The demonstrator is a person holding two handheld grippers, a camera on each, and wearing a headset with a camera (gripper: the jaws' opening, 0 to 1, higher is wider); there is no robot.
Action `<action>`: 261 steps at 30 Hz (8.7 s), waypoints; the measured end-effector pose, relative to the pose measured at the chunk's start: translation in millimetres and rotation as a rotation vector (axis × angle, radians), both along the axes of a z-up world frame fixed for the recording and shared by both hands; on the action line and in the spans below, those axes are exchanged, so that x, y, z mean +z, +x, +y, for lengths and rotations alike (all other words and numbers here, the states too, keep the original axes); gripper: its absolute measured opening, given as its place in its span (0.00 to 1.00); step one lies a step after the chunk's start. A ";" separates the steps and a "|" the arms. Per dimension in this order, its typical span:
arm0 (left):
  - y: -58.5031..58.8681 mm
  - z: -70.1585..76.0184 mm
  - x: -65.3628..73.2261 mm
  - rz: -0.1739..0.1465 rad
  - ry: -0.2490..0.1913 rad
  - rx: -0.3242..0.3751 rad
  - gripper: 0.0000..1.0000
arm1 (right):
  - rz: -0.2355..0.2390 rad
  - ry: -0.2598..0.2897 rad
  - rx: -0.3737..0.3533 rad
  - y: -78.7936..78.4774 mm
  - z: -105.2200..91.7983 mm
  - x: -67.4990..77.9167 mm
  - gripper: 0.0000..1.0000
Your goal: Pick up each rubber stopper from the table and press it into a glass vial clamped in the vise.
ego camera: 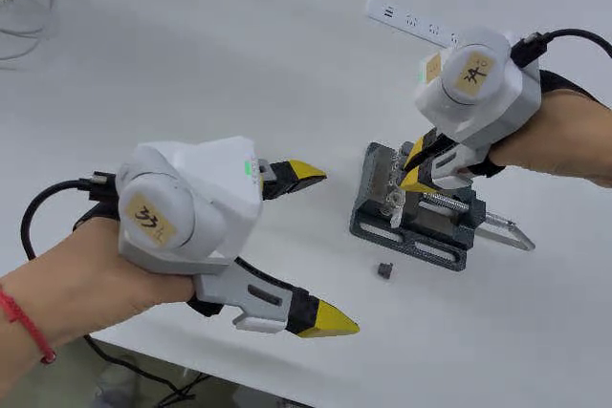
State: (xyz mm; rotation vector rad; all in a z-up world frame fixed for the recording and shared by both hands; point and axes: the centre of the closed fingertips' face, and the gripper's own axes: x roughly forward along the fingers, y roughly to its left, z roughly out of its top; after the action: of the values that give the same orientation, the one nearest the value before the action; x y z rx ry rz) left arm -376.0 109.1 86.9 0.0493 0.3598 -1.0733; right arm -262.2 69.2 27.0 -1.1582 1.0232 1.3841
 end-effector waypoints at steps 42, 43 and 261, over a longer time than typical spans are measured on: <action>-0.7 -2.2 -1.9 0.018 -0.001 -0.008 0.85 | 0.018 0.103 -0.059 1.6 0.3 8.5 0.02; -0.7 -2.1 -1.9 0.019 -0.001 -0.008 0.85 | 0.018 0.102 -0.059 1.6 0.0 8.1 0.01; 29.7 -77.1 -109.4 0.010 0.403 -0.367 0.08 | -0.035 0.762 -0.643 -125.7 -187.8 31.8 0.81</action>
State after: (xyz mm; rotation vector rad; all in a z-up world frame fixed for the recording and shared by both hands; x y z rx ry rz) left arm -346.3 32.1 -22.5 0.4845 0.5874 -1.3479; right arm -387.9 -118.6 58.9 -0.2462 0.6482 1.0591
